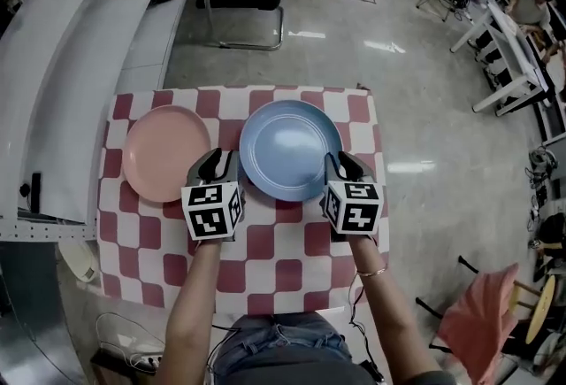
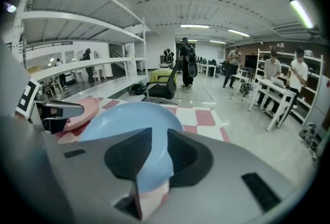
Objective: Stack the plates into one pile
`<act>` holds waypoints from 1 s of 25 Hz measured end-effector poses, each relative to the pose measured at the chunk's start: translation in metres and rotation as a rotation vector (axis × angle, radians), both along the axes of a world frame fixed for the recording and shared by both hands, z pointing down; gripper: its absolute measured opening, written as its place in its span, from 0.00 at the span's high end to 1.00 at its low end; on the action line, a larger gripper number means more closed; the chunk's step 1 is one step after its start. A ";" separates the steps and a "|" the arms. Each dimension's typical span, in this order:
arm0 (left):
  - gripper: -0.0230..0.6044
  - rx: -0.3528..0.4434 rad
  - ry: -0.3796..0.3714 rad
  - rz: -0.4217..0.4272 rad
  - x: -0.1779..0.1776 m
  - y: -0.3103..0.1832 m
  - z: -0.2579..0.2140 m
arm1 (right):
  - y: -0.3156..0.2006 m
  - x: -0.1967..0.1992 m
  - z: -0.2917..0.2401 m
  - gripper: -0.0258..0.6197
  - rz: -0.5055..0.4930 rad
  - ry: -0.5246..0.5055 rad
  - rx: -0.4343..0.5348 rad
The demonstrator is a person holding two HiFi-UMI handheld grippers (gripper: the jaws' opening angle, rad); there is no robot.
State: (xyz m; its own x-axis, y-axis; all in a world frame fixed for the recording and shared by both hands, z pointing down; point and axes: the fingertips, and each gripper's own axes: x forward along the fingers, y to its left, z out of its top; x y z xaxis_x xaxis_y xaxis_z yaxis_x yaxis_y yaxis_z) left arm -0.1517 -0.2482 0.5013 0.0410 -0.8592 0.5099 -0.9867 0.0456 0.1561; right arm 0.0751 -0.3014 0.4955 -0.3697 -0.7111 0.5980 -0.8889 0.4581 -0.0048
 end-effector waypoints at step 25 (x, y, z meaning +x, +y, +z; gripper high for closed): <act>0.73 0.010 -0.019 -0.408 -0.157 0.142 -0.016 | 0.098 -0.254 -0.012 0.86 -0.552 -0.194 -0.057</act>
State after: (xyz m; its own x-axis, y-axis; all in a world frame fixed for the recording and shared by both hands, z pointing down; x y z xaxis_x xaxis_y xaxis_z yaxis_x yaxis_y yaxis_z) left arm -0.3082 -0.1064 0.4857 -0.3130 -0.8079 0.4992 -0.8908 0.4321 0.1408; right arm -0.1787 -0.2037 0.4831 -0.7824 -0.3510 0.5144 -0.4993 0.8472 -0.1814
